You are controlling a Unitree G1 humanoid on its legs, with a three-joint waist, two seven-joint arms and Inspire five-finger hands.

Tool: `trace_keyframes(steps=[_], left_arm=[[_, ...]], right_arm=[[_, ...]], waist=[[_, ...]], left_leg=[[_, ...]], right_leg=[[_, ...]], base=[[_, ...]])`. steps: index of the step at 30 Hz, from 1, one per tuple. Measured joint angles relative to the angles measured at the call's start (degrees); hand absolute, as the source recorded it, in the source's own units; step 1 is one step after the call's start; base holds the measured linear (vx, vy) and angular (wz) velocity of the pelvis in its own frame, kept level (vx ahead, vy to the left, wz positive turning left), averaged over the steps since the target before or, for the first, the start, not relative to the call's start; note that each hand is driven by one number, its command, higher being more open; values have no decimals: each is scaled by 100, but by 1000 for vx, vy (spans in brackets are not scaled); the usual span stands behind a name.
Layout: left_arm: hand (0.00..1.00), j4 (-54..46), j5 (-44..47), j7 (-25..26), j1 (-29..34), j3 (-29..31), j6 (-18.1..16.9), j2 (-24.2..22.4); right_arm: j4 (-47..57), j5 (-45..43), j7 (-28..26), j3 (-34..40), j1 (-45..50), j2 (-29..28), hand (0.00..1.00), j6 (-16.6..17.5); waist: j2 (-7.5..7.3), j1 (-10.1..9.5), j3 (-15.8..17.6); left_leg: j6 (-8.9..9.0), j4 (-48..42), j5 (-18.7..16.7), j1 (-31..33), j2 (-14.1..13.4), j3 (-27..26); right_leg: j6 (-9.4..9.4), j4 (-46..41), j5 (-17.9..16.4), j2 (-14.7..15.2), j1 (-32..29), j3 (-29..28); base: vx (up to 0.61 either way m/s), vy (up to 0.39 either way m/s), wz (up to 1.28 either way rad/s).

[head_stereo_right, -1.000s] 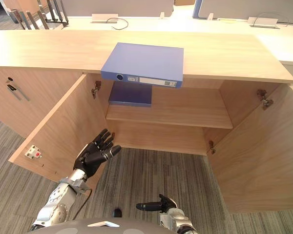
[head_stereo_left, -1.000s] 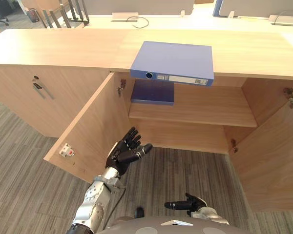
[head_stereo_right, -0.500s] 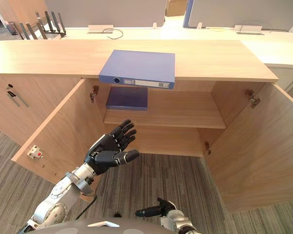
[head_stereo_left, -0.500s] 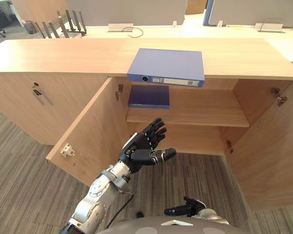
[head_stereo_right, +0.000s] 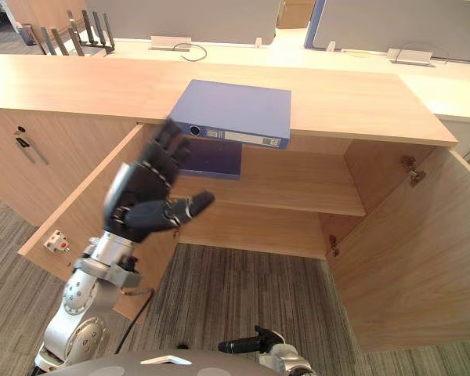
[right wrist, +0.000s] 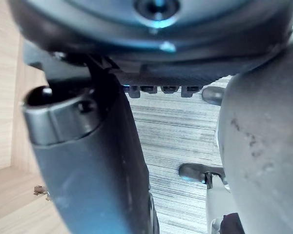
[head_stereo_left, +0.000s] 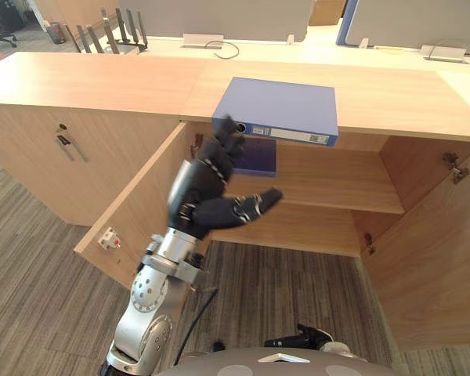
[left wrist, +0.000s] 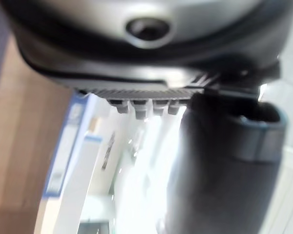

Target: Walk over to the cabinet, pick up the folder, carry it to the office cabinet, place the folder inside the office cabinet, then close the office cabinet door

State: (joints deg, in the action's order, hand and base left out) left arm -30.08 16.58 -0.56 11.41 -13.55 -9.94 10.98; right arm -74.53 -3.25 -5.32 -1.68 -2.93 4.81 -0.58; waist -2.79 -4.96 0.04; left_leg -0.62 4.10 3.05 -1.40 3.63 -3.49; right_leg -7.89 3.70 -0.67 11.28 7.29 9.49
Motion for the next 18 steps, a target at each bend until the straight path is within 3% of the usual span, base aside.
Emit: trace_keyframes(steps=[4,6,10,14,18], left_arm=[[100,-34,-1693,678,-276,83,-139,58],[100,-24,-2615,897,-778,-36,-140,288],[100,-17,-3747,939,-1846,-571,-319,763],[100,232,-4585,976,-2472,-856,-660,872],[100,800,-5174,1041,-2985,-1028,-747,978]], right_arm=[[3,11,107,-2,55,-15,100,-9],[30,41,129,-4,92,-22,100,-11],[117,58,135,-4,99,-32,100,-7],[167,65,149,-1,163,-45,100,0],[179,77,170,101,162,-61,100,4]], waist=[[-13,-109,-7],[-15,-113,-9],[-15,-25,-62],[1,77,-228],[32,219,-306]], left_leg=[[10,-35,-6,-3,-6,7],[48,-37,-34,-4,-8,1],[49,-52,-34,-8,-19,-112],[40,-80,-34,-14,-41,-253],[39,-85,-34,-21,-54,-260]], right_leg=[[24,-70,-19,1,-4,0],[5,-79,-7,2,-4,-4],[-6,-62,13,8,-35,-73],[-25,-51,40,5,-103,-216],[-25,-47,41,-8,-104,-220]], base=[[-39,-8,3],[-57,-1,1],[-46,4,-12],[4,1,-21],[2,-3,-2]])
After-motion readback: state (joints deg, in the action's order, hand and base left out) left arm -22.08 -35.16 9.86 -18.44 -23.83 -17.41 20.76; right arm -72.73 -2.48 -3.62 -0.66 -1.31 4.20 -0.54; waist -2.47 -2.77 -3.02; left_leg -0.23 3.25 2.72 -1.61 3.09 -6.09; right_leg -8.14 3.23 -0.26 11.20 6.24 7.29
